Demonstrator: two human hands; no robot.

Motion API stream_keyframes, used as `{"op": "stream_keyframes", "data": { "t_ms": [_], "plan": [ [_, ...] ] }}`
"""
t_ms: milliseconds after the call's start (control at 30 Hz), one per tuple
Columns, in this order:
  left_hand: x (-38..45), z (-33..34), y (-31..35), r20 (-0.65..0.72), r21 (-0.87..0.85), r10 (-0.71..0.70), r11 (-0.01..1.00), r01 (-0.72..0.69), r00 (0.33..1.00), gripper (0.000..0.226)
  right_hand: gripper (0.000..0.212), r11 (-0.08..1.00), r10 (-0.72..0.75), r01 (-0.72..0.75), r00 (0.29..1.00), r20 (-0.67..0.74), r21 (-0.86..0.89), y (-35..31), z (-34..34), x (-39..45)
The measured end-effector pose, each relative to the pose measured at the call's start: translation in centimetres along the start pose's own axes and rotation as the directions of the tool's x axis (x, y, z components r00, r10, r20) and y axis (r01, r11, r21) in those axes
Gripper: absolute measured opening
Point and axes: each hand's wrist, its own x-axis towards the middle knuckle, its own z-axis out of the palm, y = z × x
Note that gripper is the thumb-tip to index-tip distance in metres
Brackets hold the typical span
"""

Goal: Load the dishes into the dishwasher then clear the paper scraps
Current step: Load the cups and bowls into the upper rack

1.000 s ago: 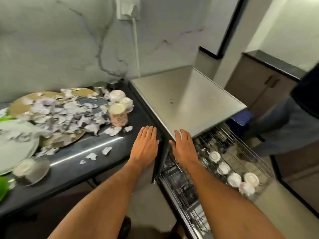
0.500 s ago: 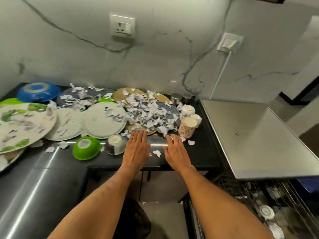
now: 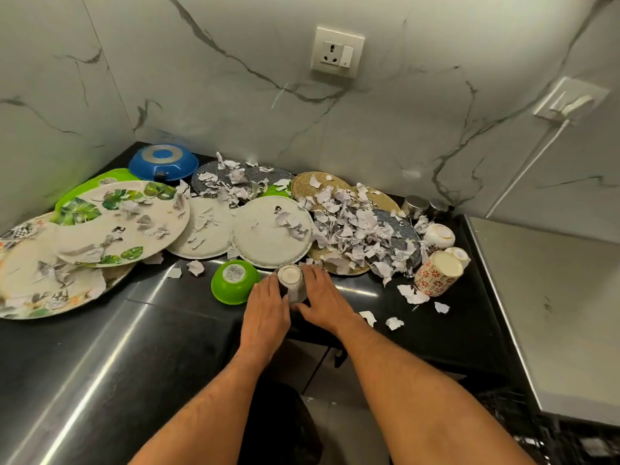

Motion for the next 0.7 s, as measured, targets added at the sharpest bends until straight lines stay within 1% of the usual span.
{"op": "stream_keyframes", "data": {
  "t_ms": [100,300,500,600,700],
  "plan": [
    [0.2,0.5,-0.8,0.012,-0.057,-0.012,0.998,0.013,1.0,0.054,0.087,0.999,-0.004,0.003,1.0,0.018,0.037,-0.5,0.5,1.3],
    [0.7,1.1,-1.2,0.017,-0.153,-0.023,0.988,0.026,1.0,0.054,0.08,0.998,-0.014,0.015,1.0,-0.009,0.063,-0.6,1.5,2.6],
    [1.3,1.1,-0.7,0.025,-0.221,0.013,0.975,-0.007,1.0,0.053,0.079,0.996,-0.011,0.02,0.995,-0.103,0.087,0.7,0.9,1.7],
    [1.5,1.1,0.5,0.032,-0.25,0.026,0.968,-0.017,0.999,0.056,0.083,0.996,-0.009,0.021,0.989,-0.147,0.081,1.8,0.2,0.6],
    [1.6,1.2,2.3,0.04,-0.264,0.074,0.963,-0.061,0.996,0.056,0.084,0.998,0.01,0.003,0.981,-0.193,0.07,3.2,-0.8,-0.9]
  ]
}}
